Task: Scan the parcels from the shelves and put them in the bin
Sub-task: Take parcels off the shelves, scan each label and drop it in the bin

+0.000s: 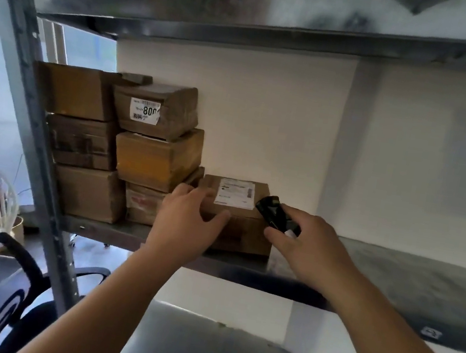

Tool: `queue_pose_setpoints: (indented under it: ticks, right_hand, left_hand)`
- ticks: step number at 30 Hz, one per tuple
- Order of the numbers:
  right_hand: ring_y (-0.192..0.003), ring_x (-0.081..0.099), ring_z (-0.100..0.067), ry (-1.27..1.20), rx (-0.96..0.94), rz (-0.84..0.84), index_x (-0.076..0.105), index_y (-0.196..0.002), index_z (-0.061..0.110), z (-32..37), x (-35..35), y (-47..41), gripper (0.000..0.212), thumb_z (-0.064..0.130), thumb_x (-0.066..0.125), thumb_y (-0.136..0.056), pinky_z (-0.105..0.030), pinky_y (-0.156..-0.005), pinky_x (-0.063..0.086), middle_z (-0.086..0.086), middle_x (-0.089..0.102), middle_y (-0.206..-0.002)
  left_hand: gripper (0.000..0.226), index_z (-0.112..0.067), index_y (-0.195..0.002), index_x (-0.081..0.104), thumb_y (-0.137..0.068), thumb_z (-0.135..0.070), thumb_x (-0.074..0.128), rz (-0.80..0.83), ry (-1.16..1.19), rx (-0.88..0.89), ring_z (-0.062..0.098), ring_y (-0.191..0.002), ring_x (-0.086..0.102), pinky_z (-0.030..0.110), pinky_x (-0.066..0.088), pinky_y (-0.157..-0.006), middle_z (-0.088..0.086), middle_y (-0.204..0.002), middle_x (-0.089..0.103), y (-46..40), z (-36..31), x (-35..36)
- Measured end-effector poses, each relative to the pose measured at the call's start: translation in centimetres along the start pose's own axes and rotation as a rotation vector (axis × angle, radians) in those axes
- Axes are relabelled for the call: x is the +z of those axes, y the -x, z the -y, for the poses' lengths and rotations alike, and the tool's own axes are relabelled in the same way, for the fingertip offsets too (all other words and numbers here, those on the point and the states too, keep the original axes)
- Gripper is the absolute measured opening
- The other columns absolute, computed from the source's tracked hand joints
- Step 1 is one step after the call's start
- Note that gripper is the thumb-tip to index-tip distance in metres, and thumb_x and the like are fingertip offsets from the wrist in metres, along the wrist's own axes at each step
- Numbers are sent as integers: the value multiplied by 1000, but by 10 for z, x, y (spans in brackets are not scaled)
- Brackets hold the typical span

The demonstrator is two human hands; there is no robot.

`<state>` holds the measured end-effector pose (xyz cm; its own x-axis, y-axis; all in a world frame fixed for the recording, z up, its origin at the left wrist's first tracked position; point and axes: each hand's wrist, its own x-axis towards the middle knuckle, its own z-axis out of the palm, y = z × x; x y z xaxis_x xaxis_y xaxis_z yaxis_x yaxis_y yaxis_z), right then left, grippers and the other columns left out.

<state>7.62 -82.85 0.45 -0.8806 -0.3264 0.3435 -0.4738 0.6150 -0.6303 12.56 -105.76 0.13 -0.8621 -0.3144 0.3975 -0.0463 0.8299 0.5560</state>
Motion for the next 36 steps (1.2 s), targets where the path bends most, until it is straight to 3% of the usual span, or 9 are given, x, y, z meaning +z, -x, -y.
queue_pose_setpoints:
  ticks: [2, 5, 7, 10, 14, 20, 25, 30, 36]
  right_hand:
    - [-90, 58, 0, 4, 17, -29, 56, -142, 45, 2, -1, 0, 48, 51, 67, -96, -24, -75, 50, 16, 64, -110]
    - [-92, 56, 4, 12, 63, -85, 58, -140, 45, 0, -7, 3, 48, 53, 67, -94, -21, -73, 46, 17, 64, -112]
    - [-94, 57, 2, 26, 105, -120, 59, -140, 45, -2, -11, 8, 48, 54, 67, -93, -24, -75, 48, 17, 65, -114]
    - [-94, 59, 2, 32, 164, -150, 60, -140, 45, -3, -15, 18, 48, 55, 67, -93, -25, -77, 49, 19, 65, -116]
    - [-91, 59, 2, 42, 197, -149, 61, -137, 45, 2, -15, 32, 44, 53, 67, -94, -24, -78, 51, 21, 64, -112]
    - [-96, 55, 4, 9, 209, -171, 60, -139, 44, 16, -7, 48, 43, 49, 67, -97, -28, -82, 48, 16, 63, -117]
    - [-101, 59, -6, 76, 208, -205, 54, -144, 46, 23, -3, 72, 50, 60, 60, -96, -32, -85, 52, 10, 62, -123]
    - [-104, 58, -15, 160, 253, -250, 37, -153, 52, 32, 11, 103, 63, 73, 46, -94, -34, -90, 53, 3, 55, -120]
    - [-91, 60, -9, 223, 274, -231, 34, -152, 59, 45, 11, 144, 76, 87, 31, -81, -30, -81, 56, 5, 57, -108]
  left_hand:
    - [54, -32, -140, 59, -93, -57, 69, 39, 149, 6, 16, -122, 52, 35, 50, -103, -8, -142, 47, -10, 1, 5]
    - [57, -39, -139, 58, -88, -56, 75, 87, 378, -109, 27, -134, 47, 47, 50, -110, -1, -155, 36, -26, -5, 20]
    - [77, -43, -145, 50, -78, -56, 84, 177, 508, -221, 32, -135, 48, 51, 49, -110, 0, -160, 29, -37, -8, 27]
    - [115, -47, -152, 39, -51, -51, 96, 324, 700, -340, 33, -117, 62, 52, 60, -93, 3, -153, 45, -53, -7, 29]
    - [102, -38, -154, 40, -69, -32, 98, 372, 817, -385, 31, -105, 66, 49, 64, -84, 6, -145, 52, -60, -7, 21]
    - [118, -40, -158, 32, -62, -44, 100, 327, 786, -234, 28, -126, 55, 48, 55, -102, 1, -155, 44, -48, -2, 19]
    - [133, -47, -161, 17, -57, -49, 99, 224, 720, -44, 26, -146, 36, 47, 38, -115, 2, -165, 28, -25, 1, 17]
    - [134, -51, -158, 17, -56, -38, 102, 187, 778, 115, 18, -143, 33, 47, 34, -117, -3, -163, 27, 3, 7, 15]
    - [134, -51, -157, 20, -54, -31, 104, 131, 727, 258, 3, -134, 28, 29, 30, -110, -6, -163, 21, 25, 10, 14]
